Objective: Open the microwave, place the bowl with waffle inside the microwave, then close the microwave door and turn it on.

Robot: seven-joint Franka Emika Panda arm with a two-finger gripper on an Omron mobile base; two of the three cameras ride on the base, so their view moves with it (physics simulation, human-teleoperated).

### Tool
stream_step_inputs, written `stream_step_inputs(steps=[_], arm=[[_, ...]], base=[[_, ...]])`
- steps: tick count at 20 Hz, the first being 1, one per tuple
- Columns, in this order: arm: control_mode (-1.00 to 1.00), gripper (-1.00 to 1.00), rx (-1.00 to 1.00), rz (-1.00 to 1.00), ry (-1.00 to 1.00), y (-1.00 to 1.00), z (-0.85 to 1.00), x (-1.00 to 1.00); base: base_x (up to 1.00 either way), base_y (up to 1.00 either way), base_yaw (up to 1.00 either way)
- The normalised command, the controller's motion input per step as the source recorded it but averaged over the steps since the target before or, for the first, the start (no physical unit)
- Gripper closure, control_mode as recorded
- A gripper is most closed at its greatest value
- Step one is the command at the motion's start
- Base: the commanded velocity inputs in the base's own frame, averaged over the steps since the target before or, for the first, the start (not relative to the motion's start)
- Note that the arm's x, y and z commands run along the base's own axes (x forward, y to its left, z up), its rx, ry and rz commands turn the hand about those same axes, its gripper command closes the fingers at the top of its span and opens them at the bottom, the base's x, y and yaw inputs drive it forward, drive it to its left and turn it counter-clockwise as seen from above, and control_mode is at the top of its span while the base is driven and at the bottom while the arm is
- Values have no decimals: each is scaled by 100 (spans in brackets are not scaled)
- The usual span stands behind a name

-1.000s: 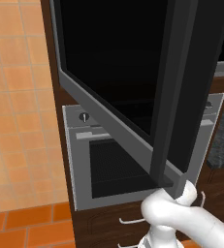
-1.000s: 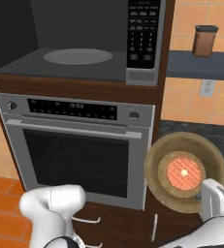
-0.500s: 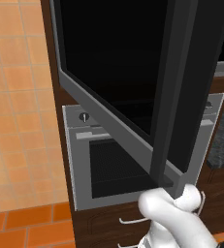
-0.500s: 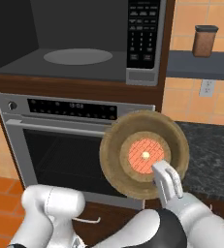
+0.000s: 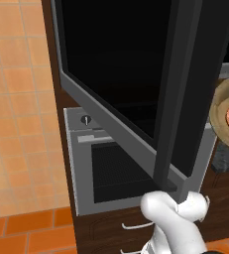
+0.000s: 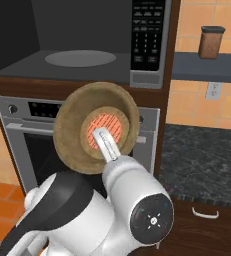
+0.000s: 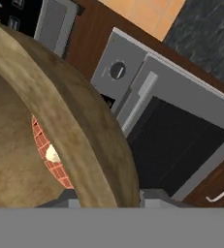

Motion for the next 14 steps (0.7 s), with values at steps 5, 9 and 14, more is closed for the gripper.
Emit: stream_step_inputs(steps=[5,9,14], arm=[[-100,100,-4,2,0,100,72,15],[-100,100,0,0,3,99,79,55],[-100,100,1,0,15,74,37,77]], base=[[0,0,0],[0,0,0],[0,0,0]])
